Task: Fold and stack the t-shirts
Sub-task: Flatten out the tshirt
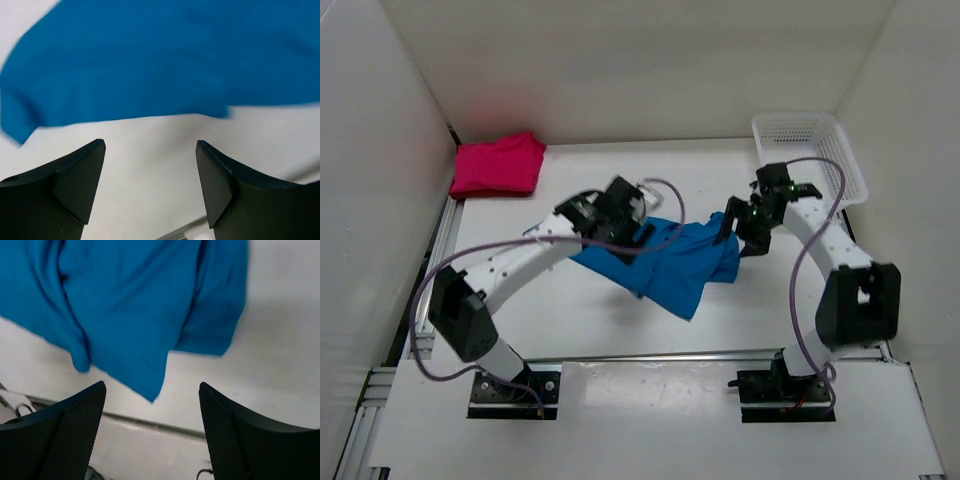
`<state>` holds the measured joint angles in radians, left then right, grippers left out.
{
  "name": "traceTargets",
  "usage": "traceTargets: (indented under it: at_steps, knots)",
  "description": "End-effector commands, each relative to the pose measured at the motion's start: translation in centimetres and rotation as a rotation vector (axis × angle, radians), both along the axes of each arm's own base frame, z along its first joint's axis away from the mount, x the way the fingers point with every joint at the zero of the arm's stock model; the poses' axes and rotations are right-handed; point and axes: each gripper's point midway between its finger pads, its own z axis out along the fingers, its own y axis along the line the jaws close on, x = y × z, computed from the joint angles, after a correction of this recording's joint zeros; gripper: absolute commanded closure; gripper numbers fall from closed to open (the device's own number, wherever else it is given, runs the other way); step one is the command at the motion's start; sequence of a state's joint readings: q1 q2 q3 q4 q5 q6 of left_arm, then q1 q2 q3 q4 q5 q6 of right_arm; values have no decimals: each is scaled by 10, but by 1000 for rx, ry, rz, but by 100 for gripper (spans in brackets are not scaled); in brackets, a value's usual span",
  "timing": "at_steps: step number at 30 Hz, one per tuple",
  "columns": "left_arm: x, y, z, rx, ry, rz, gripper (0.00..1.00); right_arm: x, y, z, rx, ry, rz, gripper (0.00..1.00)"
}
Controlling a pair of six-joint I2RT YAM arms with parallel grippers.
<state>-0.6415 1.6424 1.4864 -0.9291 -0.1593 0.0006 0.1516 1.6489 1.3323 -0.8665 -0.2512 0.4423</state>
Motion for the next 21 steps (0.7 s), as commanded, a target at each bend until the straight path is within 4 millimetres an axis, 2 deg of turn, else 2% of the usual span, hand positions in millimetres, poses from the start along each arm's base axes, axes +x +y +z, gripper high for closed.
traceTargets:
  at_steps: [1, 3, 4, 5, 7, 8, 11, 15, 19, 21]
  knots:
    - [-57, -33, -37, 32, 71, -169, 16, -43, 13, -17, 8, -5, 38, 21]
    - [-62, -43, -50, 62, 66, -199, 16, -59, 31, -30, 54, 25, 68, 23]
    - [-62, -50, -67, 78, 82, -213, 16, -73, 34, -42, 57, 65, 75, 23]
    - [-62, -55, -74, 84, 87, -222, 16, -77, 44, -47, 77, 71, 97, 25]
    - [-49, -58, -85, 115, 59, -201, 16, -82, 54, -53, 107, 79, 103, 27]
    - [-38, -60, -99, 139, 55, -181, 16, -85, 57, -58, 106, 94, 103, 27]
    - [-18, -58, -115, 179, 41, -141, 18, -83, 60, -62, 105, 92, 88, 27]
    - [-38, -87, -115, 59, 124, -229, 18, -75, 70, -63, 151, 108, 85, 24]
    - [-52, -87, -134, 98, 164, -253, 21, -87, 72, -83, 126, 191, 88, 24]
    - [-54, -84, -141, 113, 180, -252, 29, -94, 69, -95, 96, 224, 88, 24]
